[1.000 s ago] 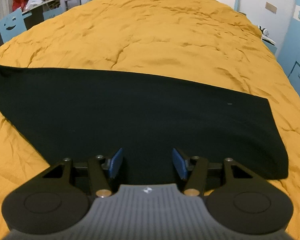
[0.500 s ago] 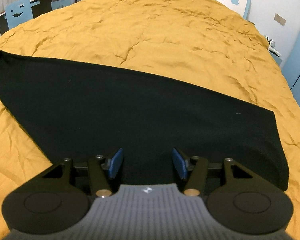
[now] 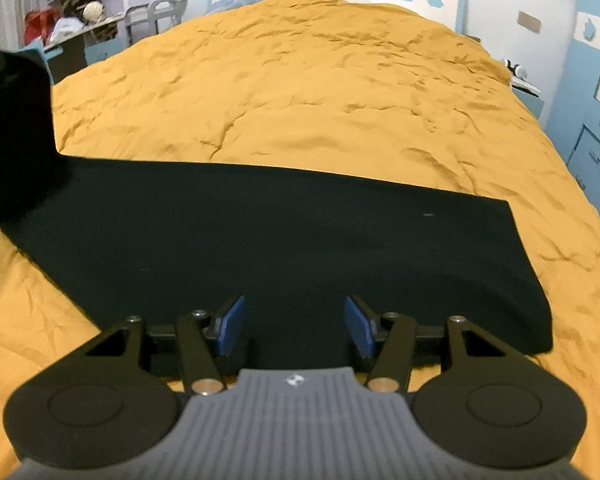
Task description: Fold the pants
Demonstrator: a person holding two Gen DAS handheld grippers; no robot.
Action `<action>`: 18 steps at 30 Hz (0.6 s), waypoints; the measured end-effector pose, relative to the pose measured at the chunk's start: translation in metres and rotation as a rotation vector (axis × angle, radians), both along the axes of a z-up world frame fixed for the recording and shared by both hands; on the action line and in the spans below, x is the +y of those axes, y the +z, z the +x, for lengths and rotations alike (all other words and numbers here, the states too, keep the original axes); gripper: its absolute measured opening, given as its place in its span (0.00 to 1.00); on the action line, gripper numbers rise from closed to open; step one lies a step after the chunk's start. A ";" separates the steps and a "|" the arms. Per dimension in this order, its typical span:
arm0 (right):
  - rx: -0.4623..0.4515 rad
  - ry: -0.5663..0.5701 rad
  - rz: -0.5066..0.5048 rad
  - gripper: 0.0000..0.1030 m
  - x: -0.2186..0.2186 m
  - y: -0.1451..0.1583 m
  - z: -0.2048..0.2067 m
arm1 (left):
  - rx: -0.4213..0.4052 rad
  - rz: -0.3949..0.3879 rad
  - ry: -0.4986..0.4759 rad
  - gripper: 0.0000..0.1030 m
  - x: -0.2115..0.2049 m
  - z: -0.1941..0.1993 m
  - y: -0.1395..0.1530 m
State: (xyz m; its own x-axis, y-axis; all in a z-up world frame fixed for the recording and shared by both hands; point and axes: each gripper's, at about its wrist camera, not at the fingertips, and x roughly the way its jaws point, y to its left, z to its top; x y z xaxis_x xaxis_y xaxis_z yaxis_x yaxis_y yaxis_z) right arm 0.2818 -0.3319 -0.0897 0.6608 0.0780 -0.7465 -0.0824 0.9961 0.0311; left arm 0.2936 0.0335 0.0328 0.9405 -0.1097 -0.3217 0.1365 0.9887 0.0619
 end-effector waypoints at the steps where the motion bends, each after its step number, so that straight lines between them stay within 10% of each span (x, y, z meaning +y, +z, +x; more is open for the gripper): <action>1: -0.003 -0.005 0.006 0.50 -0.004 0.001 -0.003 | -0.015 0.065 -0.036 0.03 -0.023 -0.004 -0.005; 11: -0.007 -0.054 0.081 0.50 -0.035 -0.001 -0.031 | 0.117 0.694 -0.509 0.04 -0.185 -0.073 -0.149; 18: 0.006 -0.040 0.138 0.50 -0.037 -0.008 -0.038 | 0.319 0.643 -0.584 0.08 -0.176 -0.068 -0.165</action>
State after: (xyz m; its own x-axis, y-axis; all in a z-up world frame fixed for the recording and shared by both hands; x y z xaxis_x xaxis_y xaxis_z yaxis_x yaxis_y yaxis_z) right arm 0.2439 -0.3693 -0.0978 0.6610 0.1544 -0.7344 -0.0426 0.9848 0.1686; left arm 0.2253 -0.1430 -0.1319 0.6484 -0.2487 -0.7196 0.7075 0.5461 0.4487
